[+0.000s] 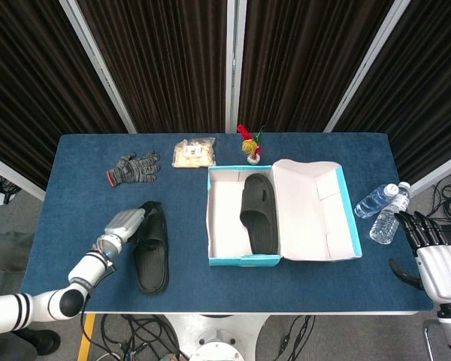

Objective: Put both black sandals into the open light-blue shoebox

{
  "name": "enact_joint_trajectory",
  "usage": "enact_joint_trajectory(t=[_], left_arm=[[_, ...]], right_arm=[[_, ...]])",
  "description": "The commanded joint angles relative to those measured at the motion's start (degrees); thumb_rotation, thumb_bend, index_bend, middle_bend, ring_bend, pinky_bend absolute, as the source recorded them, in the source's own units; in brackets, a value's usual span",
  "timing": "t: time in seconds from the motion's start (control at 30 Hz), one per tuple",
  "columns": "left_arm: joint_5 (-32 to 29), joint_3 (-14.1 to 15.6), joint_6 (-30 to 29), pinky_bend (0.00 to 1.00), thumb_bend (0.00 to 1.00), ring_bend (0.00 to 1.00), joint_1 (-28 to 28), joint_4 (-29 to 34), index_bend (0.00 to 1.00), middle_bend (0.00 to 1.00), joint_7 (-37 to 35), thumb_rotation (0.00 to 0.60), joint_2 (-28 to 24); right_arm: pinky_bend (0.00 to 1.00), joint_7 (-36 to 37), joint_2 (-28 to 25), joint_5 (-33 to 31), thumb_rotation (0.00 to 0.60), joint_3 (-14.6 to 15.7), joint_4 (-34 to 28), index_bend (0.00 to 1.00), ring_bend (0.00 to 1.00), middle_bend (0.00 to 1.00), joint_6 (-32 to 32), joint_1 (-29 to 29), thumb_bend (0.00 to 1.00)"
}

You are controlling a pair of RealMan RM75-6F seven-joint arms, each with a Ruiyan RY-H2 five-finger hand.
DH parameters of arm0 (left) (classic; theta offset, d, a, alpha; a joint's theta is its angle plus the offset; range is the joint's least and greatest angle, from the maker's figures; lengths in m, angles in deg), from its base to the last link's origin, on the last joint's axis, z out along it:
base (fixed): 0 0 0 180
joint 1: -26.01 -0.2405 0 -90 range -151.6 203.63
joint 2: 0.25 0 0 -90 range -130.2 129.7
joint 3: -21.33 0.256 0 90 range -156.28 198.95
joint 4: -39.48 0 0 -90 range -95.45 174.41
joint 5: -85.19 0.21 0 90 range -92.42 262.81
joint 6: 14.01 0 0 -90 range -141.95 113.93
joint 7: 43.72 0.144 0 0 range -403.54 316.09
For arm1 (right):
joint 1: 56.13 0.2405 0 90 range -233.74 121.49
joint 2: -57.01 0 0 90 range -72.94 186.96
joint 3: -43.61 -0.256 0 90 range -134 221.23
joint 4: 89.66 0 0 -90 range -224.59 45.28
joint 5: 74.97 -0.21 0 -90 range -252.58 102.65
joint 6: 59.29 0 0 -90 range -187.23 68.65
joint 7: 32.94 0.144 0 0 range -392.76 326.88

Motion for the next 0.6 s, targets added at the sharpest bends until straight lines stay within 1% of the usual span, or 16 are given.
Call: enact_joint_trajectory(t=[0.03, 0.1, 0.17, 0.27, 0.3, 0.47, 0.6], left_arm=[[-4.5, 1.5, -2.5, 0.74, 0.0, 0.65, 1.8, -1.4, 0.08, 0.03, 3.4, 0.6, 2.3], [-6.3, 1.8, -3.8, 0.74, 0.0, 0.66, 2.4, -1.8, 0.08, 0.04, 4.9, 0.6, 3.0], [-7.8, 1.7, -5.6, 0.74, 0.0, 0.68, 2.6, -2.0, 0.1, 0.07, 5.6, 0.6, 3.9], [-7.9, 1.3, -7.7, 0.77, 0.0, 0.75, 2.1, -2.2, 0.23, 0.22, 5.5, 0.6, 5.0], [-7.6, 1.4, -7.9, 0.78, 0.0, 0.77, 1.8, -2.3, 0.26, 0.26, 5.4, 0.6, 5.4], [-5.5, 1.9, -9.0, 0.84, 0.0, 0.84, 1.1, -4.2, 0.42, 0.41, 5.7, 0.6, 7.4], [-4.4, 1.2, -10.6, 0.88, 0.0, 0.87, 0.0, -5.0, 0.52, 0.53, 4.8, 0.6, 7.7]], right_arm=[[0.12, 0.2, -0.1, 0.0, 0.6, 0.1, 0.2, 0.01, 0.0, 0.08, -0.2, -0.1, 0.21], [0.12, 0.4, 0.0, 0.1, 0.6, 0.1, 0.3, 0.01, 0.0, 0.08, -0.3, -0.2, 0.21], [0.12, 0.5, 0.1, 0.2, 0.6, 0.2, 0.4, 0.01, 0.0, 0.08, -0.3, -0.2, 0.21], [0.12, 0.6, 0.2, 0.2, 0.6, 0.2, 0.5, 0.01, 0.0, 0.08, -0.2, -0.1, 0.21], [0.12, 0.6, 0.2, 0.2, 0.6, 0.2, 0.5, 0.01, 0.0, 0.08, -0.2, -0.1, 0.21], [0.12, 0.6, 0.3, 0.4, 0.6, 0.3, 0.5, 0.01, 0.0, 0.08, -0.5, -0.2, 0.21], [0.12, 0.5, 0.2, 0.4, 0.6, 0.2, 0.3, 0.01, 0.0, 0.08, -1.1, -0.5, 0.21]])
